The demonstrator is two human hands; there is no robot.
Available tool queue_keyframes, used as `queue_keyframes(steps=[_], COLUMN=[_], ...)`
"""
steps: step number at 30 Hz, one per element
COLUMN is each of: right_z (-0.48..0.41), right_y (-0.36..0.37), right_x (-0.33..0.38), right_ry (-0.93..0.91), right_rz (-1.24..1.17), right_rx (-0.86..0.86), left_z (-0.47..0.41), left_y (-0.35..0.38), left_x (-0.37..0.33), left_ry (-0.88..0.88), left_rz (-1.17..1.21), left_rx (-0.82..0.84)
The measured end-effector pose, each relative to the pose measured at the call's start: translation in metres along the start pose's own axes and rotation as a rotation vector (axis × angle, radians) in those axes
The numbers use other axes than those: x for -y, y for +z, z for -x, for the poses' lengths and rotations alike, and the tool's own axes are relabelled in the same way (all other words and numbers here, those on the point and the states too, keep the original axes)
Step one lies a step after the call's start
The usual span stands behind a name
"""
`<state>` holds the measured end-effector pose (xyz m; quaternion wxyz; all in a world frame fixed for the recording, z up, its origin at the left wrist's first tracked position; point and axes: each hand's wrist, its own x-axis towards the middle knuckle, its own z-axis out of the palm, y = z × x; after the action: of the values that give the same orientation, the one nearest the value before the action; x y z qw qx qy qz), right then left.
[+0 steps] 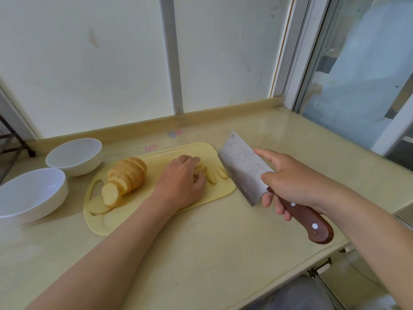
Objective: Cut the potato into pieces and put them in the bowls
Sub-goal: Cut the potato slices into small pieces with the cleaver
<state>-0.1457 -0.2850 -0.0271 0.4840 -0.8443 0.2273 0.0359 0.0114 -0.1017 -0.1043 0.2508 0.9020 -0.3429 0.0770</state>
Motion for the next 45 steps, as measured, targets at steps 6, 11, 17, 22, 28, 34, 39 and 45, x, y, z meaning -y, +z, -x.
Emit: queue_keyframes(steps=[6, 11, 17, 22, 28, 34, 39, 45], right_z=[0.008, 0.015, 0.017, 0.014, 0.011, 0.007, 0.003, 0.001], right_y=[0.018, 0.038, 0.057, 0.057, 0.036, 0.025, 0.031, 0.04], right_x=[0.001, 0.006, 0.012, 0.012, 0.007, 0.003, -0.003, -0.004], right_ry=[-0.009, -0.018, -0.019, -0.024, -0.061, -0.107, -0.137, -0.132], right_rz=[-0.005, -0.037, -0.06, -0.109, -0.196, -0.424, -0.606, -0.659], right_rx=[0.004, 0.003, -0.004, -0.018, -0.024, -0.005, 0.038, 0.101], left_z=[0.003, 0.005, 0.008, 0.009, 0.008, 0.004, -0.007, -0.008], left_y=[-0.002, -0.003, -0.005, -0.005, -0.009, -0.027, -0.032, -0.039], left_x=[-0.001, -0.003, -0.002, 0.002, 0.003, -0.014, -0.025, -0.015], left_ry=[0.007, -0.015, -0.005, 0.013, -0.033, -0.332, -0.652, -0.674], left_rz=[0.01, -0.004, -0.006, 0.015, 0.118, 0.616, 1.318, 1.852], left_rx=[0.01, -0.004, 0.045, 0.026, -0.009, -0.249, -0.135, 0.193])
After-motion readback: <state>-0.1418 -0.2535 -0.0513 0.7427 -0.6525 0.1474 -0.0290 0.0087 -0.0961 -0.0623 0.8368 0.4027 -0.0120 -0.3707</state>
